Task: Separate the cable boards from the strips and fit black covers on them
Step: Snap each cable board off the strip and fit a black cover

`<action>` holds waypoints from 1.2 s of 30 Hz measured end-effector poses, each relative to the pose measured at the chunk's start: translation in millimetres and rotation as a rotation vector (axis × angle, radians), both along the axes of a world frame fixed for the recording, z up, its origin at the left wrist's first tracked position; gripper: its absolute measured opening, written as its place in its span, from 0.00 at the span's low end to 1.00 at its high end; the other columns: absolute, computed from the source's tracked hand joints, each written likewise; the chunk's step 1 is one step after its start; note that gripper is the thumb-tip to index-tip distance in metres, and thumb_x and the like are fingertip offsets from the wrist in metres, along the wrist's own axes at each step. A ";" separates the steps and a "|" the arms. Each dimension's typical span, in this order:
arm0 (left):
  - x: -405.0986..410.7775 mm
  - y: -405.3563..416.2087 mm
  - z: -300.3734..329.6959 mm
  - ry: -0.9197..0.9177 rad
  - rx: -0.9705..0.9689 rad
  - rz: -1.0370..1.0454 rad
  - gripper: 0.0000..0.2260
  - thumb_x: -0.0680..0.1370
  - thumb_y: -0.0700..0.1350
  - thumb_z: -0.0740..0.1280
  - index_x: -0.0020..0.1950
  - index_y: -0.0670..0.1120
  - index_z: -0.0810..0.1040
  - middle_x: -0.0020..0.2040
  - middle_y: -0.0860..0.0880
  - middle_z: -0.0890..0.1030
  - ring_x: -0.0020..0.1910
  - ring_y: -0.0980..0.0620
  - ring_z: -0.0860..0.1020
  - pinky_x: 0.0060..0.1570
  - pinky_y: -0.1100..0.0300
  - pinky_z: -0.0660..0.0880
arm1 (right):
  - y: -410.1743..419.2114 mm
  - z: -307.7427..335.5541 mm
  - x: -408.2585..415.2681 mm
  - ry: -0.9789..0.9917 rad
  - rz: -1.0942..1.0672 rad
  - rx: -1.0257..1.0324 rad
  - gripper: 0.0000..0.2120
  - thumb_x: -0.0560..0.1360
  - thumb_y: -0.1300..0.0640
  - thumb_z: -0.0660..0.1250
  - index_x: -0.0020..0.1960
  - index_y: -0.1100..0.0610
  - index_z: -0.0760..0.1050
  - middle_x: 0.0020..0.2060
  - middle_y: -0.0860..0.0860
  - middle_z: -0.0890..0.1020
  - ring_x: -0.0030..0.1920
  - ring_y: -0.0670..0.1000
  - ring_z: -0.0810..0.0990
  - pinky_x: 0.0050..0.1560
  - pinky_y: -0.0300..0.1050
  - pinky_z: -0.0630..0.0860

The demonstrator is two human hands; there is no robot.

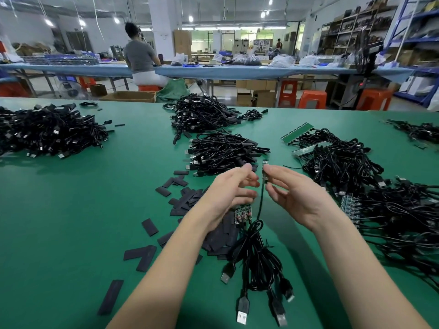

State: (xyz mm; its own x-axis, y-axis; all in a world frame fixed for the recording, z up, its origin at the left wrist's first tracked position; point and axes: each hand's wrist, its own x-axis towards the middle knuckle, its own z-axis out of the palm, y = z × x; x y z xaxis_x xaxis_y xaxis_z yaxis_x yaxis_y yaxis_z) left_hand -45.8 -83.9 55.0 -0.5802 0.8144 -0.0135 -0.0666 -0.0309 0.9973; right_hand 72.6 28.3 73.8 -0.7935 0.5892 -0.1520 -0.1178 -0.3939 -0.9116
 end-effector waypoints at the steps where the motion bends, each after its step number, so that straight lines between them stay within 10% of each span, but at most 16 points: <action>1: -0.2 -2.4 0.9 -0.062 0.028 -0.060 0.09 0.83 0.50 0.65 0.50 0.46 0.79 0.44 0.51 0.84 0.42 0.52 0.82 0.48 0.58 0.80 | -2.7 0.0 -2.4 0.024 0.006 -0.013 0.08 0.67 0.57 0.76 0.44 0.58 0.84 0.37 0.51 0.85 0.34 0.46 0.83 0.37 0.35 0.81; 5: -2.6 -9.2 -0.1 -0.149 0.080 0.052 0.05 0.80 0.42 0.69 0.53 0.42 0.78 0.45 0.46 0.83 0.40 0.51 0.82 0.45 0.61 0.81 | -2.7 -13.4 -11.4 0.026 -0.025 0.091 0.06 0.78 0.57 0.71 0.52 0.60 0.82 0.45 0.56 0.86 0.42 0.51 0.86 0.41 0.39 0.82; 9: -9.3 -13.6 4.3 -0.184 0.068 0.157 0.07 0.78 0.41 0.72 0.55 0.41 0.82 0.42 0.48 0.83 0.34 0.56 0.82 0.38 0.66 0.79 | 7.7 -46.9 -6.8 -0.404 0.050 1.230 0.14 0.80 0.59 0.67 0.62 0.46 0.82 0.54 0.42 0.84 0.53 0.45 0.79 0.61 0.39 0.74; 12: -10.7 -13.8 5.0 -0.163 0.040 0.154 0.10 0.77 0.41 0.73 0.56 0.41 0.82 0.47 0.47 0.84 0.35 0.56 0.82 0.37 0.67 0.78 | 11.5 -53.0 -3.1 -0.506 0.236 1.455 0.16 0.79 0.55 0.68 0.63 0.40 0.81 0.60 0.41 0.83 0.61 0.48 0.74 0.66 0.44 0.71; 26: -12.2 -16.1 1.5 -0.150 -0.002 0.064 0.11 0.76 0.40 0.74 0.57 0.40 0.81 0.41 0.48 0.83 0.33 0.58 0.81 0.36 0.69 0.76 | 15.6 -34.2 -3.4 -0.690 0.193 1.368 0.08 0.75 0.54 0.73 0.40 0.46 0.77 0.44 0.45 0.82 0.37 0.40 0.75 0.38 0.30 0.69; 36: -12.9 -22.0 3.0 -0.218 0.009 -0.170 0.02 0.77 0.39 0.71 0.48 0.45 0.79 0.41 0.48 0.81 0.35 0.56 0.77 0.35 0.66 0.75 | 4.7 -8.1 5.6 0.031 0.145 0.154 0.10 0.71 0.61 0.74 0.46 0.56 0.73 0.42 0.54 0.82 0.33 0.48 0.79 0.36 0.38 0.79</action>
